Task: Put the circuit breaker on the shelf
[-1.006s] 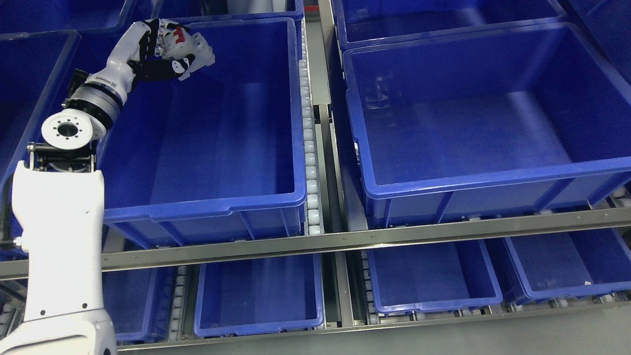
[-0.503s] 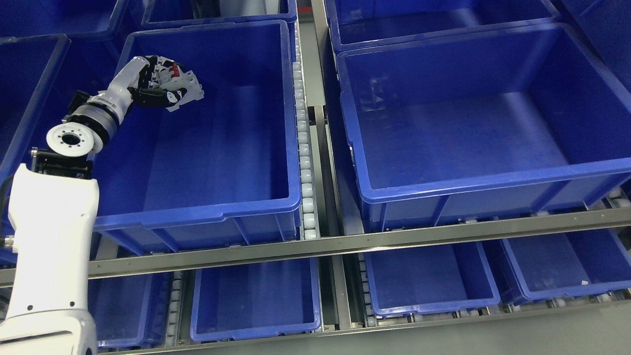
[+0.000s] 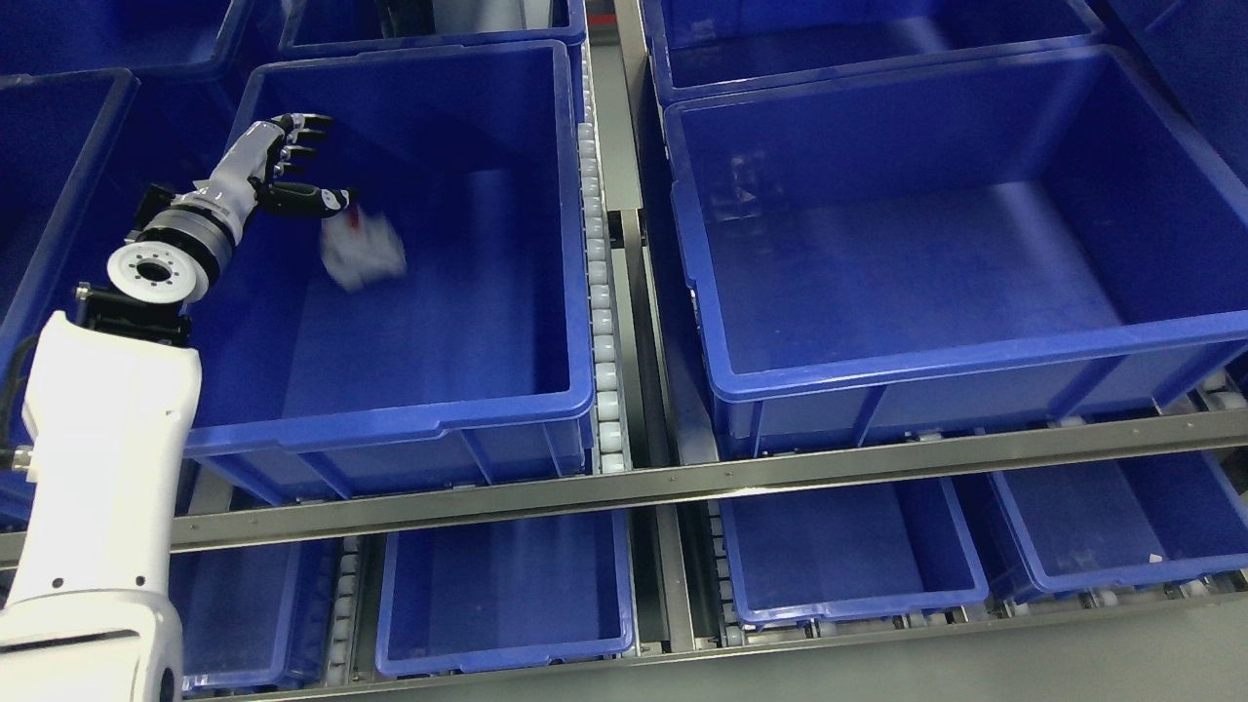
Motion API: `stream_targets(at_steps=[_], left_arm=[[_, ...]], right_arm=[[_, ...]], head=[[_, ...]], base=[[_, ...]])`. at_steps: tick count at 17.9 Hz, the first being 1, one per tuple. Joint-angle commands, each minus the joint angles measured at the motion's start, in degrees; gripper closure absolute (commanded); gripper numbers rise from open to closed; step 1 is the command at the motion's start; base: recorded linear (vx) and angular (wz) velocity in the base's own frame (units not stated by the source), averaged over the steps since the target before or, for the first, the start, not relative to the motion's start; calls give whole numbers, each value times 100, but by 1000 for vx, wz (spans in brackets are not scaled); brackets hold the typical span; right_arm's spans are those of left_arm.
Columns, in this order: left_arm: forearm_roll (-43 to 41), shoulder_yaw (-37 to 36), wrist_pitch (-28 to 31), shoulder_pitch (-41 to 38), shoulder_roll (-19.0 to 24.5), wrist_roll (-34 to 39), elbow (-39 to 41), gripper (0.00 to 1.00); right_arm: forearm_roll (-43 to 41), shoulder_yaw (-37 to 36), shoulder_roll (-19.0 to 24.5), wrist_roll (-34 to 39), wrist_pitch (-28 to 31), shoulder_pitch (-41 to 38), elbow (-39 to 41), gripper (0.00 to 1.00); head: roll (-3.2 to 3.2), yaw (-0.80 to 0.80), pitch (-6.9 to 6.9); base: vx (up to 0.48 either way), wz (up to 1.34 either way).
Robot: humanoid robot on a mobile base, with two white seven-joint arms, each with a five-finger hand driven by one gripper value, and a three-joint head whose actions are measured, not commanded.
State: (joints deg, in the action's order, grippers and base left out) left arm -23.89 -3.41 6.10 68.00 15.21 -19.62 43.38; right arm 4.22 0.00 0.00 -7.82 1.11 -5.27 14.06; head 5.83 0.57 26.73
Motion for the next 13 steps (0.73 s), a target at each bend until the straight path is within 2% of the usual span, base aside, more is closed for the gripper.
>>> stream_targets(at_steps=[1, 3, 4, 5, 7, 9, 11, 13], left_arm=[[33, 50, -3, 274, -1, 63, -453, 3], [112, 558, -12, 502, -79, 238, -401, 1], [234, 1135, -21, 669, -315, 448, -304, 1], [340, 1854, -21, 766, -726, 702, -60, 1], [358, 2563, -21, 759, -1194, 863, 554, 1], [402, 2634, -21, 409, -1397, 846, 1493, 0], [892, 2793, -21, 57, -1421, 863, 2399, 0], [1105, 2435, -21, -443, -1421, 863, 3191, 0]], right_arm=[[0, 114, -100, 0, 338, 0, 0, 0], [0, 114, -100, 0, 338, 0, 0, 0], [0, 114, -100, 0, 338, 0, 0, 0], [0, 114, -100, 0, 338, 0, 0, 0], [0, 114, -100, 0, 338, 0, 0, 0], [0, 114, -100, 0, 338, 0, 0, 0], [0, 114, -100, 0, 338, 0, 0, 0], [0, 114, -100, 0, 338, 0, 0, 0]], head=[[0, 0, 0], [0, 0, 0], [0, 0, 0], [0, 0, 0], [0, 0, 0], [0, 0, 0], [0, 0, 0], [0, 0, 0]], base=[[0, 0], [0, 0], [0, 0], [0, 0], [0, 0], [0, 0], [-21, 11], [-85, 78]])
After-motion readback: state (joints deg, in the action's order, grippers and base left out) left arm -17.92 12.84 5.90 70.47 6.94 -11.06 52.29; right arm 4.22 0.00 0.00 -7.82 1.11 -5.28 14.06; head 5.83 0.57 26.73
